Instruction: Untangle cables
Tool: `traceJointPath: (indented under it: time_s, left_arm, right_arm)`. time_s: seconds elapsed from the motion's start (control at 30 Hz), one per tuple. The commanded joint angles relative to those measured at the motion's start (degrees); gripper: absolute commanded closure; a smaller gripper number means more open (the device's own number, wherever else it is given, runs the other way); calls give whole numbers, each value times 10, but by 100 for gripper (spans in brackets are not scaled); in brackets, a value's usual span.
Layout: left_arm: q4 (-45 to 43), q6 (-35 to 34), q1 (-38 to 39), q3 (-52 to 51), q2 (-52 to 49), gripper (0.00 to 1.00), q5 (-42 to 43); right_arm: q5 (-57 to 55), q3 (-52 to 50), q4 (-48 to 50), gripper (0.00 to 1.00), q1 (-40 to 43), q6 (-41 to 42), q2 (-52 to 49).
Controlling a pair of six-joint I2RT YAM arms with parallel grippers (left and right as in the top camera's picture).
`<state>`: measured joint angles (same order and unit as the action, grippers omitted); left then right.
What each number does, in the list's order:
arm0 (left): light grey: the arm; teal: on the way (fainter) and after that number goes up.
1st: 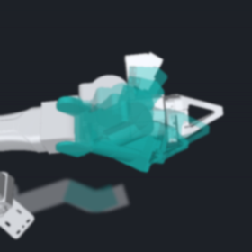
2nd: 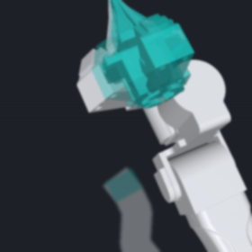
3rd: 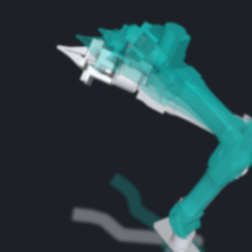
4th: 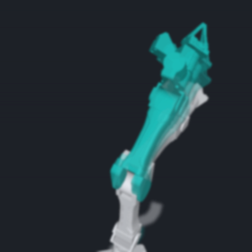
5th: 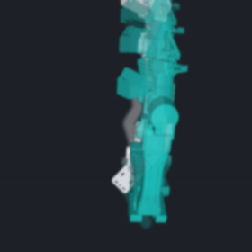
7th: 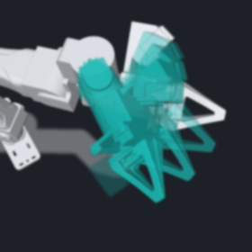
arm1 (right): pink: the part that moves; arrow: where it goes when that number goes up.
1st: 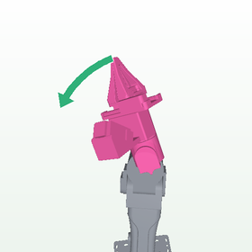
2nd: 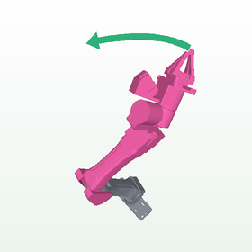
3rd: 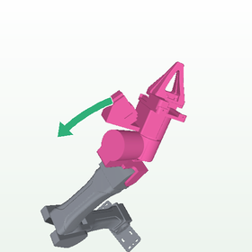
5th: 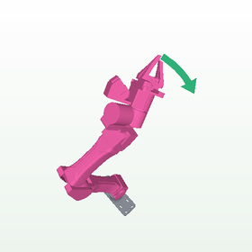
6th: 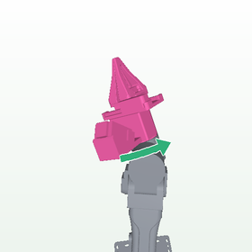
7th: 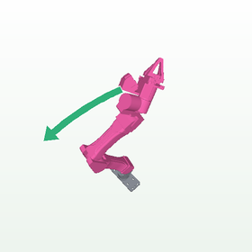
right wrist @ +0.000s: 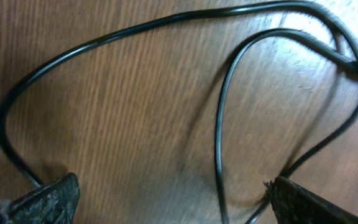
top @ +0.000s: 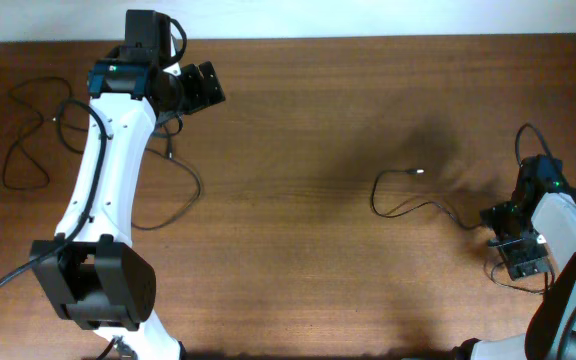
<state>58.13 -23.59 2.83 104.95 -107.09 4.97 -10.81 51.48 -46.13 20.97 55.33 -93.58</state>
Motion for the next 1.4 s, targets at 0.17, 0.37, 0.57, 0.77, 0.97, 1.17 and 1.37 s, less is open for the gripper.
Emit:
traceJointPath:
  time_s: [0.17,0.37,0.57,0.77,0.97,1.17,1.37]
  left_arm:
    - [1,-1,-1,3,3,1,2]
    - [1,-1,-1,3,3,1,2]
    - [1,-1,-1,3,3,1,2]
    - [1,-1,-1,3,3,1,2]
    - [1,-1,-1,3,3,1,2]
    - [1,-1,-1,3,3,1,2]
    - [1,-1,-1,3,3,1,2]
  right_arm:
    - [54,-15,75,2,0,3,2]
    - [232,-15,181,2,0,-169,2]
    - [316,-15,179,2,-6,-294,2]
    - [224,-15,185,2,-107,-104,-24]
    - [204,-15,243,1,-139,-28,-84]
    - [205,-15,236,64,-139,-99,-84]
    - [206,-15,217,96,-139,-119,-84]
